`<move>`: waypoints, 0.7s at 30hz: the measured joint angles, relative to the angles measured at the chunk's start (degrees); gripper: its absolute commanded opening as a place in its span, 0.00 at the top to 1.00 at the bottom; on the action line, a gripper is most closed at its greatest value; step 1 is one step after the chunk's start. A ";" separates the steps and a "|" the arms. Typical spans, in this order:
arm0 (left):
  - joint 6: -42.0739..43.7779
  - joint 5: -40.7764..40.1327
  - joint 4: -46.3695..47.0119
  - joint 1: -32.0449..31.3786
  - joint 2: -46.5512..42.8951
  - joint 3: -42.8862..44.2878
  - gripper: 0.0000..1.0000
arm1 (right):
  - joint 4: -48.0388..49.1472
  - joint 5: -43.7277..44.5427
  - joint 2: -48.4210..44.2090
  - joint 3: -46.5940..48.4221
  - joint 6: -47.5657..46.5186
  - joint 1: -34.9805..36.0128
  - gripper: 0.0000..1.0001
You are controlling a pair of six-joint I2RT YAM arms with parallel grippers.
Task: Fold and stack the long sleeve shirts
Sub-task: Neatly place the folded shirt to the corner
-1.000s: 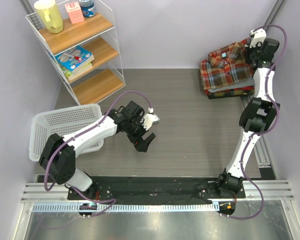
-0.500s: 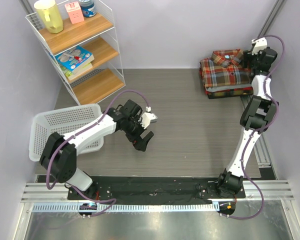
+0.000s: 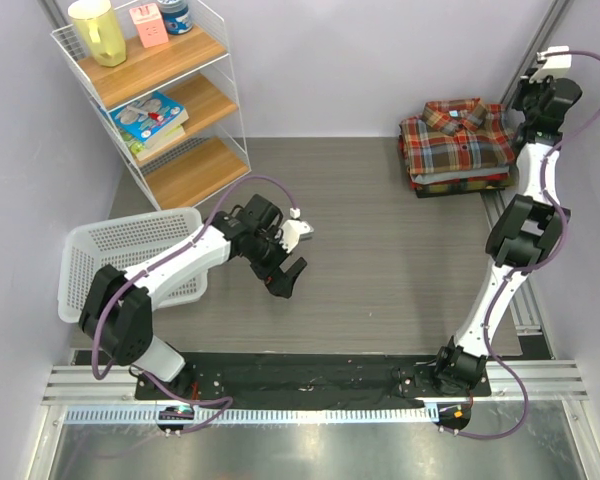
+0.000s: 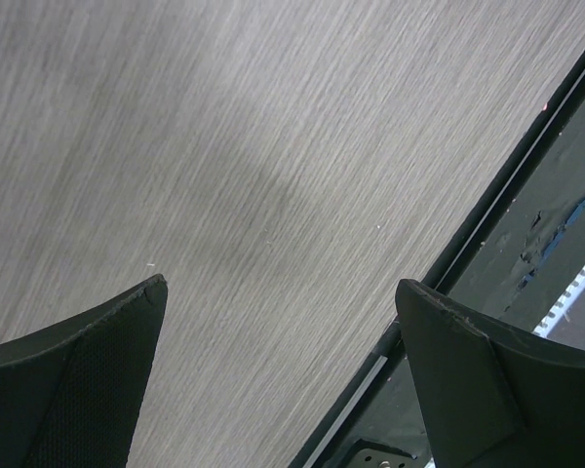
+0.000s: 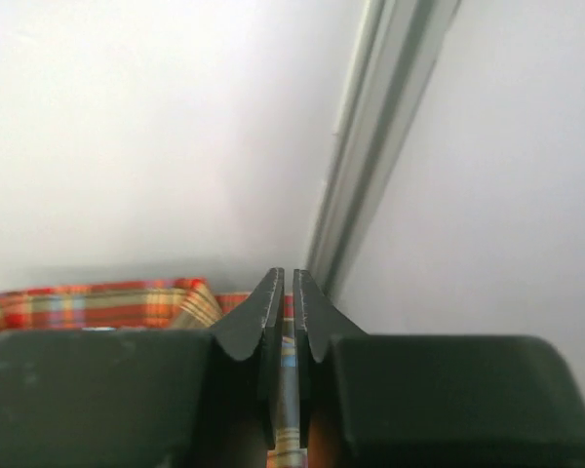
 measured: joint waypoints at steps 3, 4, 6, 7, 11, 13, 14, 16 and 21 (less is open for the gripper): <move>0.04 0.31 -0.22 0.48 0.00 1.18 0.00 | 0.70 -1.42 0.09 0.15 2.89 0.00 0.94; 0.04 0.52 -0.28 0.72 0.00 1.57 0.00 | 0.66 -1.75 0.46 0.17 3.80 0.00 0.94; 0.00 1.05 -0.37 1.25 0.07 2.16 0.00 | 0.68 -2.32 1.40 0.26 4.92 0.02 0.95; -0.04 1.51 -0.46 1.64 0.20 2.43 0.00 | 0.83 -2.47 2.14 0.26 5.20 0.02 0.95; -0.31 2.97 -0.63 3.23 1.03 3.10 0.00 | 1.77 -2.36 5.33 -1.03 5.42 0.00 0.95; -0.59 3.65 -0.85 4.04 1.62 3.28 0.00 | 2.54 -1.92 6.84 -2.47 4.66 0.00 0.96; -0.72 3.93 -1.07 4.37 1.86 3.41 0.00 | 2.82 -1.57 7.78 -2.97 4.20 0.00 0.96; -1.18 4.42 -1.25 5.01 2.19 3.67 0.00 | 3.30 -0.70 9.60 -3.26 3.41 0.00 0.95; -1.73 5.14 -1.70 6.54 2.73 4.44 0.00 | 4.07 1.40 13.00 -3.39 1.70 0.00 0.86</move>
